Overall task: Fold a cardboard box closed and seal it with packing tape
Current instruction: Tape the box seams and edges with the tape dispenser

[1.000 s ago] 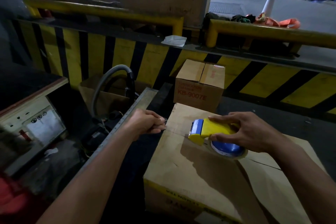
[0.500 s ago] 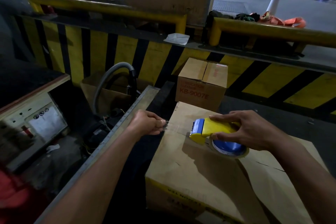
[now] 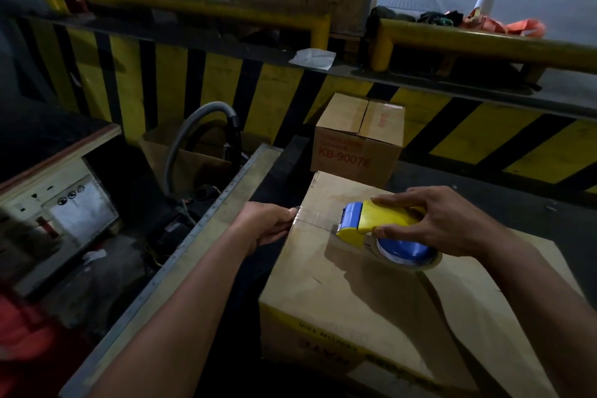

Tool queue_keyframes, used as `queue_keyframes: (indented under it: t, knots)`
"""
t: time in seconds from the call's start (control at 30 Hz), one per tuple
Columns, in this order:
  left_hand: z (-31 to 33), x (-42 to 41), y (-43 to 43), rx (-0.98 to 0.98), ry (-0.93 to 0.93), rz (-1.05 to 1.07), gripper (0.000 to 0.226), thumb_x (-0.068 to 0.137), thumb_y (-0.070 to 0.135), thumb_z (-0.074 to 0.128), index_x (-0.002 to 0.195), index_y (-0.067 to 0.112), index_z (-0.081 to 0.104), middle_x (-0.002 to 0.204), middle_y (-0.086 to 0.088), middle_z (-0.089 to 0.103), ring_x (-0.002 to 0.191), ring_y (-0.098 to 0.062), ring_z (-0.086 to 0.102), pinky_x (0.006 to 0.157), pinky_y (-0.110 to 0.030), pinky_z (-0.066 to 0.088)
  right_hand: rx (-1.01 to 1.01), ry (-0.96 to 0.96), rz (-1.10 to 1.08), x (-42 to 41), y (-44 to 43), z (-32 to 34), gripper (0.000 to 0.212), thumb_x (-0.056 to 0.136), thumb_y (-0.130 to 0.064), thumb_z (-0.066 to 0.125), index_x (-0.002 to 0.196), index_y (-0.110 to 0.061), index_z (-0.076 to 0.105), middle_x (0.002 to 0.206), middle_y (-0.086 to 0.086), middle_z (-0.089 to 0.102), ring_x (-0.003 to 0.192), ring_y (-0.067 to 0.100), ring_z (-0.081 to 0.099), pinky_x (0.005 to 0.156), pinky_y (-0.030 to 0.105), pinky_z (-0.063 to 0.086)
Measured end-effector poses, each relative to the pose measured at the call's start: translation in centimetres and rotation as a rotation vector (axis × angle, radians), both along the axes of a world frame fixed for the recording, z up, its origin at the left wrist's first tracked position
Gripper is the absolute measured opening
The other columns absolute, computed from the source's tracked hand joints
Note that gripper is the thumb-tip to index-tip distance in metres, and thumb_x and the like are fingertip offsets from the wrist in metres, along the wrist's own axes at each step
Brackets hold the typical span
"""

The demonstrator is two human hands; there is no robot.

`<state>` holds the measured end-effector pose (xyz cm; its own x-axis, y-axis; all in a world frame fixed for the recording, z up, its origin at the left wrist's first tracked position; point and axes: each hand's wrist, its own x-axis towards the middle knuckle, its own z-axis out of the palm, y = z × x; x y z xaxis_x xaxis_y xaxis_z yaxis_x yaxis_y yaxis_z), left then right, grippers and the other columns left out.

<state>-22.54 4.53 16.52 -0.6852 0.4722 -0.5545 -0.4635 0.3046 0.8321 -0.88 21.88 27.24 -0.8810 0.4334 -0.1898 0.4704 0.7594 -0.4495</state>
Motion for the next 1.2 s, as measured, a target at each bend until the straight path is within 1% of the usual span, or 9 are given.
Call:
queue_keyframes:
  t: [0.27,0.53,0.63,0.77,0.87,1.0,1.1,1.17,1.2]
  knots:
    - [-0.1,0.1,-0.2,-0.016,0.059,-0.017,0.025,0.083,0.017,0.084,0.103,0.008,0.073,0.076,-0.005,0.078,0.070,-0.013,0.075,0.083,-0.042,0.063,0.021,0.023,-0.011,0.3,-0.2,-0.2,0.065,0.077,-0.053,0.068,0.137,-0.041,0.049,0.147,0.003,0.043,0.123,0.019,0.045,0.084,0.024,0.036]
    - [-1.1,0.8,0.0,-0.039,0.116,0.067,0.040,0.074,0.032,0.090,0.104,0.014,0.069,0.100,-0.007,0.077,0.093,-0.023,0.074,0.067,-0.034,0.064,0.044,0.011,0.020,0.1,0.0,-0.6,0.073,0.070,-0.062,0.064,0.138,-0.042,0.049,0.140,-0.001,0.046,0.106,0.008,0.041,0.073,0.019,0.039]
    - [-1.0,1.2,0.2,-0.094,0.123,0.035,0.041,0.079,0.036,0.085,0.106,0.014,0.064,0.101,-0.008,0.074,0.092,-0.024,0.072,0.076,-0.037,0.063,0.059,0.004,0.019,0.0,0.2,-0.8,0.068,0.075,-0.058,0.068,0.139,-0.042,0.049,0.143,-0.001,0.044,0.107,0.007,0.039,0.074,0.019,0.037]
    - [-0.2,2.2,-0.4,-0.198,0.556,0.060,0.020,0.086,0.021,0.079,0.100,0.027,0.066,0.095,0.006,0.068,0.092,-0.012,0.067,0.085,-0.033,0.060,0.080,-0.001,0.025,0.1,0.2,-0.8,0.069,0.075,-0.059,0.067,0.139,-0.043,0.047,0.140,-0.001,0.045,0.105,0.007,0.040,0.071,0.018,0.037]
    - [1.4,4.2,-1.0,-0.107,0.834,-0.057,0.013,0.096,0.020,0.067,0.101,0.029,0.075,0.088,0.019,0.067,0.079,0.004,0.063,0.065,-0.005,0.049,0.066,0.011,0.016,0.2,0.3,-0.9,0.075,0.069,-0.066,0.063,0.139,-0.044,0.048,0.133,-0.002,0.049,0.103,0.009,0.045,0.077,0.022,0.043]
    - [1.4,6.0,-1.3,-0.122,0.965,-0.179,0.023,0.102,0.019,0.059,0.120,0.017,0.072,0.100,0.012,0.068,0.081,0.004,0.059,0.059,0.001,0.041,0.079,0.005,0.026,0.2,0.2,-0.9,0.069,0.076,-0.059,0.066,0.140,-0.044,0.046,0.135,0.000,0.048,0.103,0.008,0.042,0.072,0.020,0.039]
    - [1.0,6.4,-1.2,-0.208,1.135,-0.342,0.035,0.107,0.023,0.045,0.140,0.023,0.057,0.140,0.000,0.061,0.119,-0.005,0.059,0.091,-0.016,0.049,0.098,-0.008,0.036,0.2,0.1,-0.9,0.075,0.072,-0.066,0.062,0.142,-0.044,0.043,0.131,-0.001,0.049,0.100,0.007,0.043,0.076,0.023,0.043]
    - [0.8,6.7,-1.1,-0.305,1.214,-0.596,0.048,0.110,0.029,0.034,0.157,0.022,0.030,0.167,0.002,0.022,0.154,-0.016,0.018,0.124,-0.039,0.025,0.101,-0.018,0.051,0.4,0.2,-0.7,0.084,0.065,-0.072,0.055,0.143,-0.045,0.041,0.121,-0.005,0.049,0.098,0.008,0.047,0.083,0.029,0.049]
    - [0.8,6.9,-1.1,-0.340,1.206,-0.710,0.053,0.110,0.035,0.029,0.160,0.021,0.017,0.169,0.003,0.006,0.155,-0.013,-0.001,0.127,-0.042,0.011,0.105,-0.021,0.055,0.4,0.2,-0.7,0.085,0.063,-0.073,0.054,0.143,-0.046,0.041,0.118,-0.007,0.048,0.097,0.008,0.048,0.084,0.030,0.050]
